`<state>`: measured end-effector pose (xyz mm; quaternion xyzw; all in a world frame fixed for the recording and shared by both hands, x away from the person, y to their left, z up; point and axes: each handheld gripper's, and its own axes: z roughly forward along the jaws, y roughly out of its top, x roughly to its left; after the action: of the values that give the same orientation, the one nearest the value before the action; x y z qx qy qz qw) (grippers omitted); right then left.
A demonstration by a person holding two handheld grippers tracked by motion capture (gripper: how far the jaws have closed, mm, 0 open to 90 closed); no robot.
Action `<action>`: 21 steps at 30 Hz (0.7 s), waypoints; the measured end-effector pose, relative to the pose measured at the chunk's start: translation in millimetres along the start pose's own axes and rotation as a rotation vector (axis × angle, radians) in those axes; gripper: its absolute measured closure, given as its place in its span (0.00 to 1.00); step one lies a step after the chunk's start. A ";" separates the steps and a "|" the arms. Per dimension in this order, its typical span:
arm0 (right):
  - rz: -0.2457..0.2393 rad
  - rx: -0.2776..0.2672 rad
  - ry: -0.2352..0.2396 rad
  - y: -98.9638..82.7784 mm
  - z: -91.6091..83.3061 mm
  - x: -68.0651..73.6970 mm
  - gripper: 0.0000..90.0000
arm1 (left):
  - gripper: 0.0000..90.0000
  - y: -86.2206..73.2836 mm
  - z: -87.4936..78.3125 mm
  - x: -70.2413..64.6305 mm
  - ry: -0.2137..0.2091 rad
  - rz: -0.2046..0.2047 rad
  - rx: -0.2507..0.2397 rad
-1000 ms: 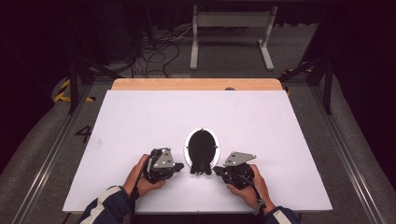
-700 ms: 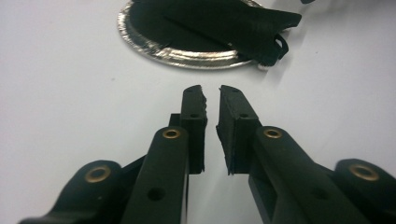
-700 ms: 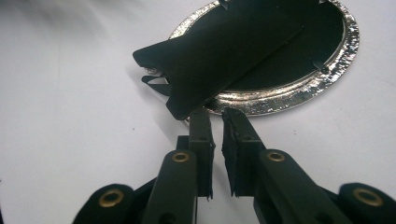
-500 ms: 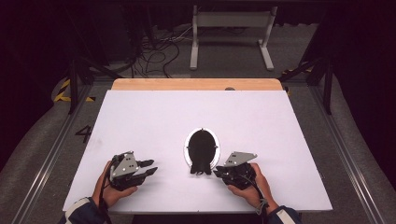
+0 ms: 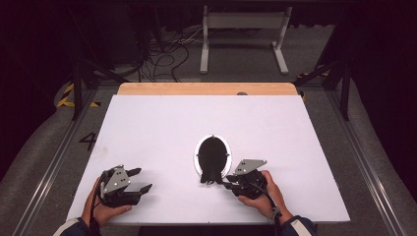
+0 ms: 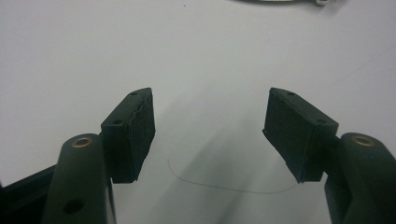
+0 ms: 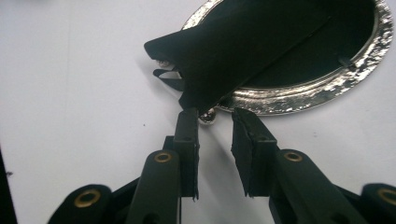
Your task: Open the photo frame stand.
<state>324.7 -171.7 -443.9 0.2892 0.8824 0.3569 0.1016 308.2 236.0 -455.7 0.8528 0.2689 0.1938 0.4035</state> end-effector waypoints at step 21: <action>0.072 0.011 0.071 1.2 13.2 1.3 0.70 | 0.31 2.7 4.0 -3.4 0.004 -0.006 0.011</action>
<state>329.3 -162.7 -452.6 0.3086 0.8763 0.3656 0.0559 308.6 230.1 -456.3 0.8537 0.2735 0.1929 0.3990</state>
